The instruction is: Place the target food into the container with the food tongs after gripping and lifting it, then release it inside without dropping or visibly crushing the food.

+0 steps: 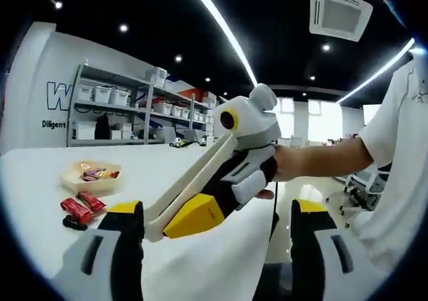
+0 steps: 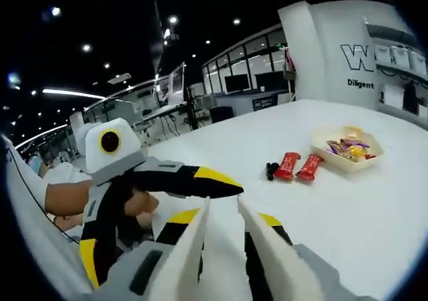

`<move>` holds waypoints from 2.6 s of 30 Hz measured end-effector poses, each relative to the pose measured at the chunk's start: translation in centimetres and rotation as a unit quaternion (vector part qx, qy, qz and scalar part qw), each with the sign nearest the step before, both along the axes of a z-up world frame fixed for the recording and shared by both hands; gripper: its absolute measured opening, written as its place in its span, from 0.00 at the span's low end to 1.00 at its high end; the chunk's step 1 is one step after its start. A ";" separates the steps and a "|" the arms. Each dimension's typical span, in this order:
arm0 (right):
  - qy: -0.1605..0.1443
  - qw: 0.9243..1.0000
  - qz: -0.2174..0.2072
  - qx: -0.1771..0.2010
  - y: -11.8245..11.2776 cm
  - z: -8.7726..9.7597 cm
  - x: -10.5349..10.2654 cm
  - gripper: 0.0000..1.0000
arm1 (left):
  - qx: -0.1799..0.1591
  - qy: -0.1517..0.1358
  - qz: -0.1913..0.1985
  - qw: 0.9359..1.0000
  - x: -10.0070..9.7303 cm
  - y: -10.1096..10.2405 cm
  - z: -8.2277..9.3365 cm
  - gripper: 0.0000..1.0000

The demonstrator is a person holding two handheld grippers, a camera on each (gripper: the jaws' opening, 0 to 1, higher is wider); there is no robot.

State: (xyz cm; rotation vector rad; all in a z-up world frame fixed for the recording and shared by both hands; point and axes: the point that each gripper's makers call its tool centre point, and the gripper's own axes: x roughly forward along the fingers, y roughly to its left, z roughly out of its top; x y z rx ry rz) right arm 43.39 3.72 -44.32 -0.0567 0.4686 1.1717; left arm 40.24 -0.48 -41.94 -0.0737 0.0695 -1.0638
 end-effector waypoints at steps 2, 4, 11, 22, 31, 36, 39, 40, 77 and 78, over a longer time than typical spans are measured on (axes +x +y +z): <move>0.001 1.000 -0.001 0.013 0.0 0.3 0.0 0.18 | 0.001 0.002 -0.003 1.000 -0.1 -0.1 -0.1 0.87; 0.010 0.999 -0.003 0.032 0.2 0.6 0.1 0.18 | 0.003 -0.003 -0.004 1.000 -0.2 -0.2 -0.1 0.86; 0.017 0.999 0.004 0.052 0.6 1.0 -0.2 0.19 | 0.001 0.000 -0.006 1.000 -0.4 -0.2 0.2 0.87; 0.015 0.997 0.012 0.081 1.1 1.7 -0.5 0.21 | -0.036 0.002 -0.014 0.999 -0.6 -0.4 1.6 0.89; 0.030 0.994 0.011 0.102 1.1 2.2 -0.5 0.20 | -0.054 0.015 -0.021 0.998 -0.9 -0.7 1.9 0.92; 0.073 0.989 0.021 0.130 1.0 2.7 -1.1 0.10 | -0.062 0.004 -0.024 0.998 -1.2 -0.7 2.5 0.89; 0.074 0.987 0.023 0.143 1.1 3.1 -1.2 0.07 | -0.063 -0.010 -0.024 0.998 -1.1 -0.7 3.0 0.88; 0.072 0.987 0.025 0.142 1.1 3.2 -1.3 0.06 | -0.061 -0.011 -0.024 0.998 -1.1 -0.6 3.1 0.87; 0.089 0.973 0.035 0.208 1.4 5.3 -2.3 0.15 | -0.072 -0.045 -0.039 0.996 -2.5 0.2 5.2 0.79; 0.081 0.974 0.037 0.210 1.3 5.4 -2.3 0.15 | -0.073 -0.047 -0.039 0.995 -2.5 0.4 5.4 0.79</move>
